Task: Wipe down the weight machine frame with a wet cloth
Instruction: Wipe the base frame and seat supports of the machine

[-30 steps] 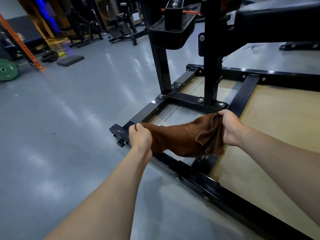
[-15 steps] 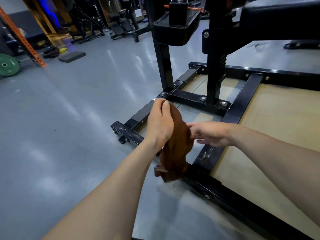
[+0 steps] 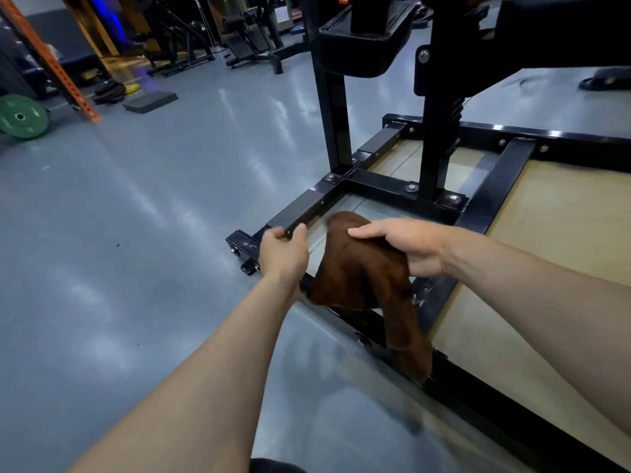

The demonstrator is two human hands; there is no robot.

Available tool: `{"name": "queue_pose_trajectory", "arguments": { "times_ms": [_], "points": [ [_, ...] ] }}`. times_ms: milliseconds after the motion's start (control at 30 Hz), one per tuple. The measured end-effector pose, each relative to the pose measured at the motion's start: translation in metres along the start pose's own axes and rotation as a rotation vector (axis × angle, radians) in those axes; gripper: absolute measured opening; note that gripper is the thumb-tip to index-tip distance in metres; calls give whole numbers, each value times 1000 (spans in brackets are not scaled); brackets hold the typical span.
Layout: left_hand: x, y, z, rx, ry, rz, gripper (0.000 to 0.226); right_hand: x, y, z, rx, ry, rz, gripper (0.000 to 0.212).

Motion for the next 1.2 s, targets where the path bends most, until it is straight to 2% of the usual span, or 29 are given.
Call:
{"name": "queue_pose_trajectory", "arguments": {
  "times_ms": [67,133,200,267,333,400,533,600,733,833,900,1000,1067,1133,1200],
  "points": [
    [-11,23,-7,8,165,247,75,-1,0,6,120,-31,-28,31],
    [-31,30,-16,7,366,386,81,-2,5,13,240,-53,-1,32],
    [-41,28,-25,-6,498,419,91,-2,11,17,361,-49,44,32],
    [-39,25,-39,-129,544,390,101,-1,14,15,446,-24,71,33],
    [-35,18,-47,-301,514,399,100,1,16,12,506,-16,83,35],
    [-34,5,-50,-409,485,368,84,4,17,13,548,-30,97,37],
    [-39,-8,-53,-376,539,254,31,13,11,25,553,-118,100,46],
    [-35,-3,-50,-337,473,235,17,18,3,33,455,-176,58,50],
    [-23,4,-42,-323,336,202,18,20,-16,51,20,-367,-47,40],
    [-19,7,-38,-283,279,198,17,16,-13,59,-127,-497,-24,26],
    [-16,7,-34,-220,232,196,13,15,-8,60,-19,-508,36,15],
    [-9,6,-25,-63,154,98,25,16,-2,62,43,-492,122,20],
    [-5,8,-20,21,107,25,36,18,2,61,-84,-502,171,16],
    [-4,5,-18,76,85,-59,32,17,7,58,-274,-522,222,16],
    [-4,1,-17,92,77,-100,24,15,12,48,-475,-501,252,26]
  ]
}}
Point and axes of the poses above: each hand's wrist, its own x-axis towards the middle knuckle, its own z-axis out of the back of the hand, y = z × x, the point moved 8 cm from there along x, towards the middle knuckle, and after that the axes turned 9 degrees about -z, right-handed, at the moved point
